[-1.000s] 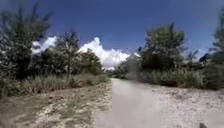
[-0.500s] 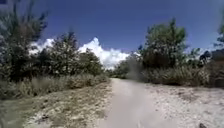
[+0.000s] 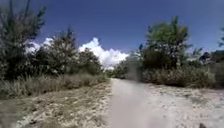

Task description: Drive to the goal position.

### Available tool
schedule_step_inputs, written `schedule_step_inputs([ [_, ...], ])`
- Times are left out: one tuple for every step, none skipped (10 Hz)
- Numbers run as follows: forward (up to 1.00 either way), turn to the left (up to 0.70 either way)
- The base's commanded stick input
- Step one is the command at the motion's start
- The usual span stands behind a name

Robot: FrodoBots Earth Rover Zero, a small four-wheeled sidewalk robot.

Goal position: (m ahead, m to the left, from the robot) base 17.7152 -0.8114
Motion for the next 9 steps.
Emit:
schedule_step_inputs([
  [0.44,0.02],
  [0.44,0.02],
  [0.44,0.02],
  [0.44,0.02],
  [0.44,0.02],
  [0.44,0.02],
  [0.44,0.02],
  [0.44,0.02],
  [0.44,0.02],
])
